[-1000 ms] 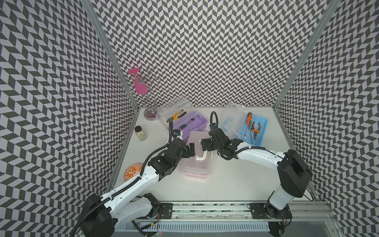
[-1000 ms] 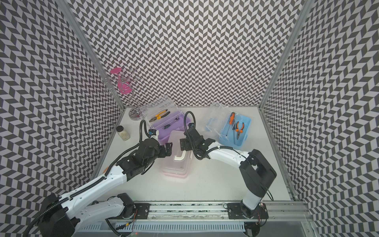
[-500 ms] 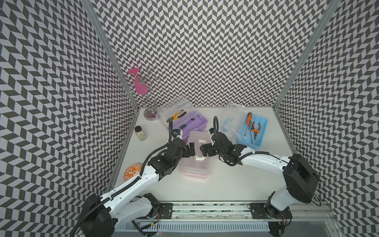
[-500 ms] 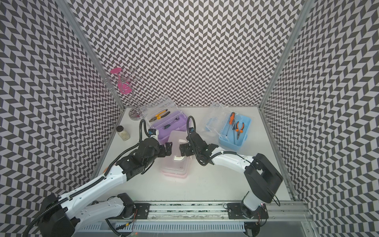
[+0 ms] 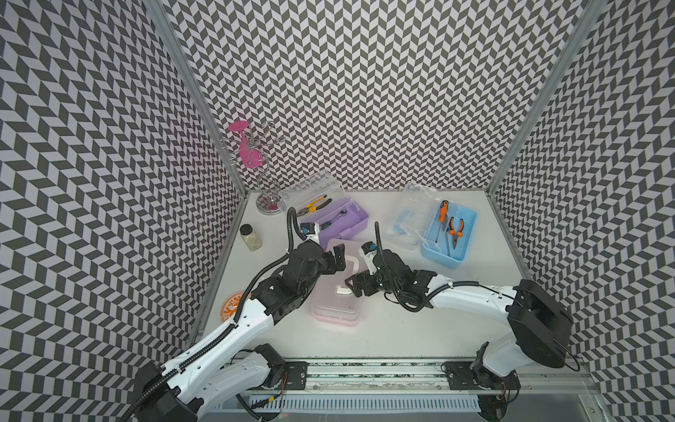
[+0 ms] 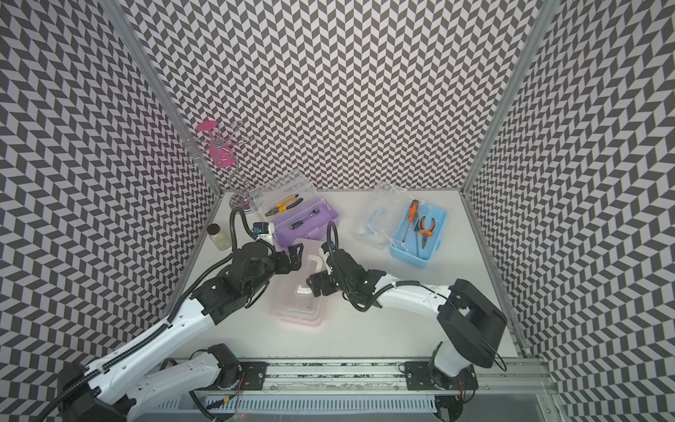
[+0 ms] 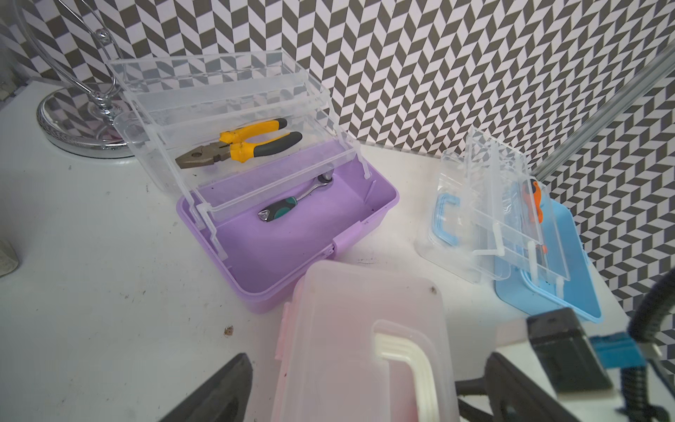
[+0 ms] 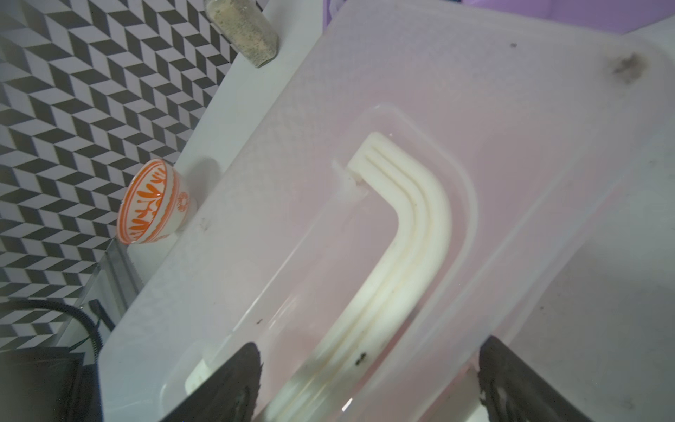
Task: Close toolboxes
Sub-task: Move the toolbox to the center of the board.
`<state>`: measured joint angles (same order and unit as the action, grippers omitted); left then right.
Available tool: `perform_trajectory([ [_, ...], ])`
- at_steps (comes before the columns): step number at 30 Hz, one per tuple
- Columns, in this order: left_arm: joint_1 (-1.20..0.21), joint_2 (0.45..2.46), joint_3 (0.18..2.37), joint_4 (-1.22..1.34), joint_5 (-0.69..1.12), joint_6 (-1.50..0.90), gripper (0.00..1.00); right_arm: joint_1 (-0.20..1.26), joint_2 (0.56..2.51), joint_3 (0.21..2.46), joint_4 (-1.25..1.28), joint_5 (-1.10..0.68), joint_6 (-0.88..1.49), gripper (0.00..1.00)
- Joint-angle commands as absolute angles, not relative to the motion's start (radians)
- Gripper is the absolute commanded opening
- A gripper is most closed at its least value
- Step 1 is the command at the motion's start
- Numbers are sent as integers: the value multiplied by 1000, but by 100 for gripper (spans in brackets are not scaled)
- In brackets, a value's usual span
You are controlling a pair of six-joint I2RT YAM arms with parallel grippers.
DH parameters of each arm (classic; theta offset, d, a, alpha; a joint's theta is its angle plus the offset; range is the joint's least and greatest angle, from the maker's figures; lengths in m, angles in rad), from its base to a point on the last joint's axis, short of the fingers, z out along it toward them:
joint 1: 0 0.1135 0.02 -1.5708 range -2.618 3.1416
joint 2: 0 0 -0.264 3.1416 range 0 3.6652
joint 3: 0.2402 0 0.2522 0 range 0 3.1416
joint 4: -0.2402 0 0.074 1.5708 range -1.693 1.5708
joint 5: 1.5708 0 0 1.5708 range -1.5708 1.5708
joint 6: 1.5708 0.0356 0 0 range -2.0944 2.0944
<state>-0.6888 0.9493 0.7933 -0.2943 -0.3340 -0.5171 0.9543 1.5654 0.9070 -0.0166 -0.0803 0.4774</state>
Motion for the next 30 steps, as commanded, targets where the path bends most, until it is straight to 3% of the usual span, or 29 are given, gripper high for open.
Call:
perform_trajectory([
  [1, -686, 933, 822, -314, -332, -525, 99, 1017, 1589, 880, -46, -181, 516, 91],
  [11, -687, 906, 824, -327, -339, -523, 99, 1103, 1684, 970, -9, -190, 556, 91],
  [30, -685, 880, 840, -333, -387, -506, 100, 1103, 1845, 1127, 129, -104, 659, 85],
])
